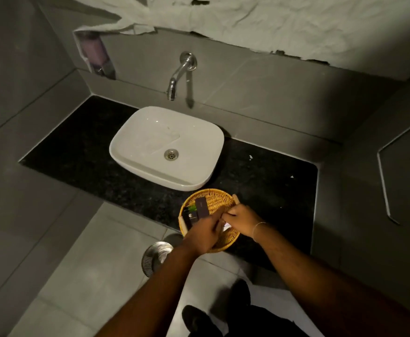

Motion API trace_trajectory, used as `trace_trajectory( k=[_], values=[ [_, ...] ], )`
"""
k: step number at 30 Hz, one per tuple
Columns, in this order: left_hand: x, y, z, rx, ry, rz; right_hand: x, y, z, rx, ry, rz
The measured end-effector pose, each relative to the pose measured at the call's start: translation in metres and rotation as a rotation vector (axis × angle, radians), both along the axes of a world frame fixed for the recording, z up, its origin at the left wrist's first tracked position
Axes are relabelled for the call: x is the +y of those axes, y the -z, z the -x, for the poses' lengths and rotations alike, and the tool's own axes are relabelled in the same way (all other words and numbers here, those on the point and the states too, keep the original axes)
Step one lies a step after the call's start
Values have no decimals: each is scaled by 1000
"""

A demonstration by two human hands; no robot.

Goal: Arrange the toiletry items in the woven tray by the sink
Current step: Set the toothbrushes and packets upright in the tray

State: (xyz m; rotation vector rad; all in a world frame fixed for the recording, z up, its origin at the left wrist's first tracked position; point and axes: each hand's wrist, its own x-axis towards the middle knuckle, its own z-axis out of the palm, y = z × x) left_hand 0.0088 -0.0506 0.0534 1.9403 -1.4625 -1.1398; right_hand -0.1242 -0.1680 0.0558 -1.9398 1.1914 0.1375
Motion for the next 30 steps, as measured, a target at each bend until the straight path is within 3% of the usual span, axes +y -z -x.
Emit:
trace_trajectory(
  k=[5, 10, 15, 19, 22, 30],
  values=[
    [-4, 7, 6, 45, -92, -117, -28, 1, 12, 24, 233, -53],
    [-8, 9, 20, 314, -245, -241, -36, 7, 10, -35, 282, -211],
    [-15, 14, 25, 199, -204, -219, -44, 11, 0, -110, 409, -181],
    [-7, 21, 25, 234, -266, -248, -60, 12, 5, -253, 577, -225],
    [-6, 25, 25, 289, -345, -277, -63, 15, 8, -313, 530, -282],
    [-19, 26, 17, 380, -604, -337, -44, 31, 0, -234, 404, -306]
  ],
)
